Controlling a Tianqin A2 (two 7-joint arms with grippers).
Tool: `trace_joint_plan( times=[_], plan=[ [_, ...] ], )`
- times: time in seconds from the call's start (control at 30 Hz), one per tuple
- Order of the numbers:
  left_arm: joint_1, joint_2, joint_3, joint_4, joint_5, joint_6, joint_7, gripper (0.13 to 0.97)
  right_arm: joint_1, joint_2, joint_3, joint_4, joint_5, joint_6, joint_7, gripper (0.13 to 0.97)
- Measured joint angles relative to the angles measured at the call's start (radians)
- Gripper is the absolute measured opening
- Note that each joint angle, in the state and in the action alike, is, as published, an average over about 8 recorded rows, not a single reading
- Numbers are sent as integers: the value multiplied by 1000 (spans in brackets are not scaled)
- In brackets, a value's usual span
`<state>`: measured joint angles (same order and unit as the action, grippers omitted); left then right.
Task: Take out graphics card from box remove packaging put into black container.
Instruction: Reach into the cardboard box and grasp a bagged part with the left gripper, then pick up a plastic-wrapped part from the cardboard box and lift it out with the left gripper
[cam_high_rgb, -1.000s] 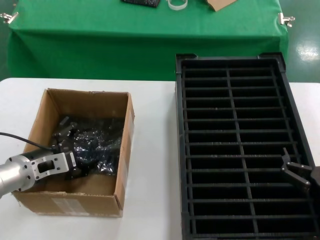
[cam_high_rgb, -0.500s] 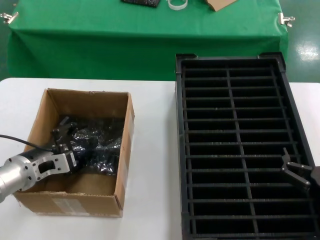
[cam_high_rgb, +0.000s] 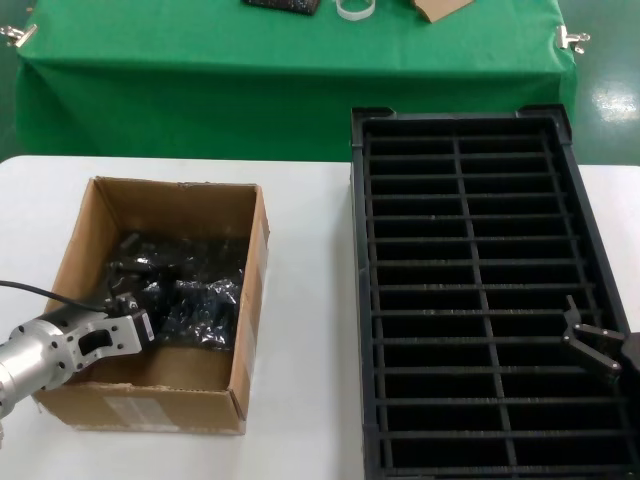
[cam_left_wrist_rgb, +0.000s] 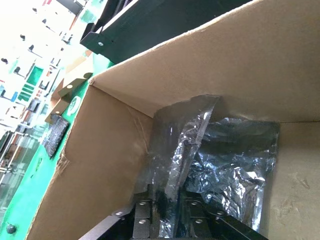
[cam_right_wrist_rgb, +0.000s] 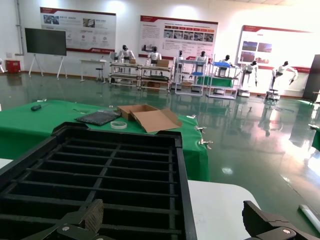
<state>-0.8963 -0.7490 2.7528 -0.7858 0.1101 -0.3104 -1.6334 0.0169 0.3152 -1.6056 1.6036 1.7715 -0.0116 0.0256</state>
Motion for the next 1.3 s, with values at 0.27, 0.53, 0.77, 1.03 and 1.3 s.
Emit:
trace_joint_plan(
  times=[0.27, 0.53, 0.77, 1.03, 1.3],
  plan=[
    [8, -1, 0, -2, -55, 3, 61, 216, 0, 0, 0, 0, 0, 0, 0, 966],
    [11, -14, 0, -27, -136, 9, 131, 161, 0, 0, 0, 0, 0, 0, 0, 966],
    [37, -79, -18, -145, -304, 22, 291, 145, 0, 0, 0, 0, 0, 0, 0, 966],
    [66, -152, -47, -246, -499, 13, 481, 139, 0, 0, 0, 0, 0, 0, 0, 966],
    [99, -218, -106, -342, -653, -22, 618, 139, 0, 0, 0, 0, 0, 0, 0, 966]
  ],
)
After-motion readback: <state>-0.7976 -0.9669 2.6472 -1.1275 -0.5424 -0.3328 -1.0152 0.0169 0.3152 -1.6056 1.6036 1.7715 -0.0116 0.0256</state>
